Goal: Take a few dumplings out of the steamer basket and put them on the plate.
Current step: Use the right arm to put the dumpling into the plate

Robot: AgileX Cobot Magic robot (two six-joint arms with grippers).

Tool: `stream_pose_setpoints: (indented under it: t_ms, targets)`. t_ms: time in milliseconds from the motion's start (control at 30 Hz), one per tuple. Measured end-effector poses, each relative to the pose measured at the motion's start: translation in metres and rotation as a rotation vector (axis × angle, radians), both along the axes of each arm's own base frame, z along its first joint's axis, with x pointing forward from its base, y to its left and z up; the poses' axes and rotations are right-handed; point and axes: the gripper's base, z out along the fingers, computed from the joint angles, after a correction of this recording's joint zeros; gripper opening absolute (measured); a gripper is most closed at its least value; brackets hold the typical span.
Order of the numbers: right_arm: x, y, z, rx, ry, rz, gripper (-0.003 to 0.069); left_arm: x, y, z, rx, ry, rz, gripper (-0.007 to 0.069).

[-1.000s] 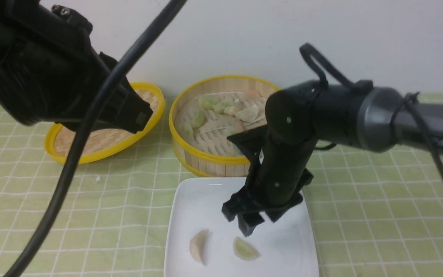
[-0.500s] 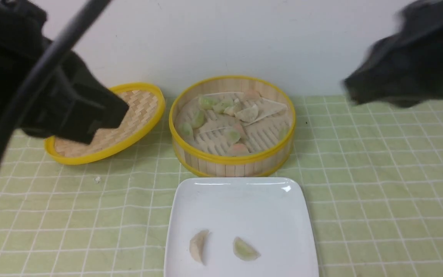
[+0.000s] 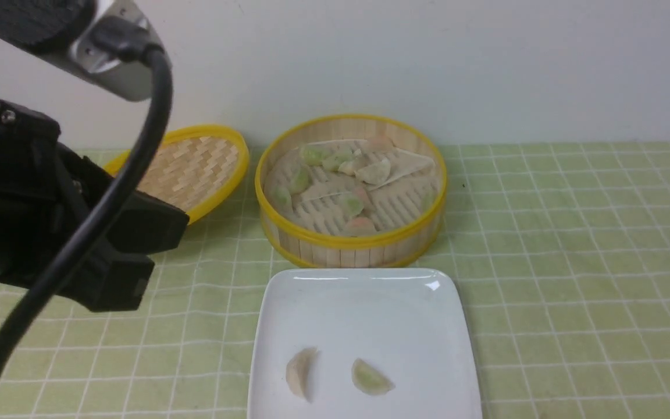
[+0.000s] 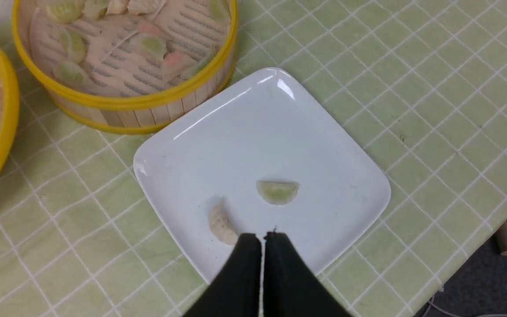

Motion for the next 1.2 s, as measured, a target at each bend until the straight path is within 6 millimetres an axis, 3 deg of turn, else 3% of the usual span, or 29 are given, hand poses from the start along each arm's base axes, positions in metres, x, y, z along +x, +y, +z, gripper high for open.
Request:
stream_pose_setpoints:
  t_ms: [133, 333, 467, 600, 833, 1200]
  targets:
    - [-0.01, -0.011, -0.019, 0.045, -0.063, -0.028, -0.0014, 0.003, -0.002, 0.002, -0.04, -0.028, 0.006, -0.0006]
    - [-0.01, -0.011, -0.019, 0.082, -0.056, -0.026, -0.0014, -0.004, 0.0, 0.004, -0.065, -0.025, -0.002, -0.0006]
    - [-0.01, -0.011, -0.019, 0.084, -0.057, -0.026, -0.0014, -0.026, 0.014, 0.006, -0.098, -0.074, -0.001, -0.0006]
    - [-0.01, -0.012, -0.019, 0.076, -0.065, -0.031, -0.0014, -0.058, 0.035, 0.004, -0.211, -0.23, 0.023, -0.0006]
    - [-0.01, -0.012, -0.019, 0.076, -0.065, -0.031, -0.0014, -0.092, 0.06, -0.022, -0.339, -0.396, 0.059, -0.0006]
    - [-0.01, -0.012, -0.019, 0.075, -0.066, -0.032, -0.0014, -0.103, 0.067, -0.037, -0.352, -0.408, 0.059, -0.0006]
